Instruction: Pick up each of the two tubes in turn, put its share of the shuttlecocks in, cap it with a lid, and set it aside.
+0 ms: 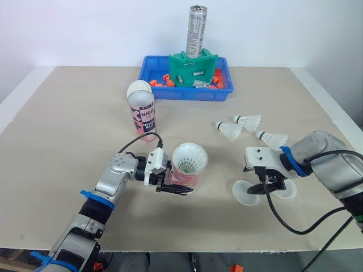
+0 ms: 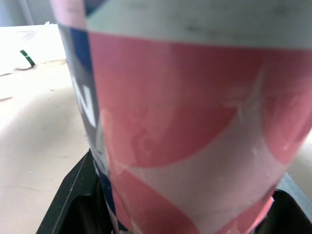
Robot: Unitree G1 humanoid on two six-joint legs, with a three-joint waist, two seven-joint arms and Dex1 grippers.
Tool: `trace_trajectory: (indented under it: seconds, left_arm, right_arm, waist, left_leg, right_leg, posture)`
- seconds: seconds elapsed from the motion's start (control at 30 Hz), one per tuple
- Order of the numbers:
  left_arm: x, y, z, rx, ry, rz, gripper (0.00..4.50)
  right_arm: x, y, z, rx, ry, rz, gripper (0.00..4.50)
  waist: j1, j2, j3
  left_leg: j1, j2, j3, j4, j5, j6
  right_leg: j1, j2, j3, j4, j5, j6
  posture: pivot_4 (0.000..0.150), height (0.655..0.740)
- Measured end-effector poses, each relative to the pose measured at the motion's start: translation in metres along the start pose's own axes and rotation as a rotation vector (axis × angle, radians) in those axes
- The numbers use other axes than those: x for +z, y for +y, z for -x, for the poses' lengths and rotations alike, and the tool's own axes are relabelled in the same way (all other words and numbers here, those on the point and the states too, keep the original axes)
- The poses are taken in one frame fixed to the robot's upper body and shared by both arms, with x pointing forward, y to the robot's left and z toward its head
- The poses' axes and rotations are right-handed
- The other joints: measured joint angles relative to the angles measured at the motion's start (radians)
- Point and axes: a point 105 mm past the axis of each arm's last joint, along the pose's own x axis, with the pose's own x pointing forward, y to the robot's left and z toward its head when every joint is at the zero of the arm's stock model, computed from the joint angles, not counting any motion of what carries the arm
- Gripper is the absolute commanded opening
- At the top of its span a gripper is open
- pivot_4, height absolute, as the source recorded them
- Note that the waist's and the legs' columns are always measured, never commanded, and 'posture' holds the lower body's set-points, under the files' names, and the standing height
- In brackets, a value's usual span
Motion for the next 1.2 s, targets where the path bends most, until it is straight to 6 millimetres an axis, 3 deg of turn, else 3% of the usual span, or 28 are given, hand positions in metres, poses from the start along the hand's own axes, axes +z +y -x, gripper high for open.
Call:
trace_trajectory:
  seconds: [0.17,0.2,0.53,0.87,0.93,1.0,1.03,1.2]
  left_arm:
    - [0.0,0.0,-0.001,0.001,-0.004,0.0,2.76]
    - [0.0,0.0,-0.001,0.002,-0.005,0.0,2.76]
    - [-0.001,-0.002,-0.006,-0.015,-0.011,0.023,2.76]
    - [-0.006,-0.005,-0.001,-0.069,0.035,0.052,2.76]
    - [-0.005,-0.005,0.0,-0.09,0.049,0.063,2.76]
    - [-0.006,-0.005,0.001,-0.094,0.052,0.069,2.76]
    - [-0.005,-0.005,0.002,-0.103,0.058,0.072,2.76]
    - [-0.004,-0.006,0.002,-0.142,0.076,0.095,2.76]
  right_arm:
    - [0.0,0.001,0.0,0.007,0.012,0.028,0.28]
    - [0.001,0.001,0.0,0.01,0.012,0.034,0.1]
    - [0.013,0.008,0.003,0.035,-0.011,0.077,0.1]
    - [0.064,-0.018,0.068,-0.155,-0.176,0.178,0.1]
    - [0.082,-0.021,0.091,-0.205,-0.221,0.237,0.1]
    - [0.091,-0.022,0.1,-0.22,-0.254,0.257,0.1]
    - [0.108,-0.021,0.109,-0.214,-0.318,0.285,0.1]
    - [0.157,-0.004,0.121,-0.136,-0.467,0.417,0.1]
  waist:
    - [0.0,0.0,0.0]
    - [0.0,0.0,0.0]
    - [0.0,0.0,0.0]
    - [0.0,0.0,0.0]
    - [-0.002,0.0,0.0]
    - [-0.002,0.0,0.0]
    - [-0.006,0.001,0.0]
    - [-0.004,0.001,0.0]
  left_leg:
    - [0.0,0.0,0.0,0.001,0.0,0.0]
    - [0.0,0.0,0.0,0.001,0.0,0.0]
    - [0.0,0.0,0.0,0.0,0.0,-0.001]
    - [0.0,0.0,0.0,0.0,0.001,-0.001]
    - [0.0,0.0,0.0,-0.001,0.001,-0.001]
    - [0.001,0.0,0.0,-0.001,0.001,-0.001]
    - [0.001,0.0,0.0,-0.002,0.001,-0.001]
    - [0.001,0.0,-0.001,-0.004,0.001,-0.001]
  right_leg:
    - [0.0,0.0,0.0,0.0,0.001,0.0]
    - [0.0,0.0,0.0,0.0,0.001,0.0]
    - [0.0,0.0,0.0,0.0,0.001,0.0]
    - [0.0,0.0,0.0,0.0,0.001,0.0]
    - [0.0,0.0,0.0,0.0,0.0,0.0]
    - [0.0,0.0,0.0,0.0,0.0,-0.001]
    - [-0.001,0.0,0.0,0.0,0.0,-0.001]
    - [0.0,0.001,-0.001,0.0,-0.002,-0.002]
  posture:
    - [0.15,0.7075]
    - [0.15,0.7075]
    - [0.15,0.7075]
    - [0.15,0.7075]
    - [0.15,0.7075]
    - [0.15,0.7075]
    - [0.15,0.7075]
    - [0.15,0.7075]
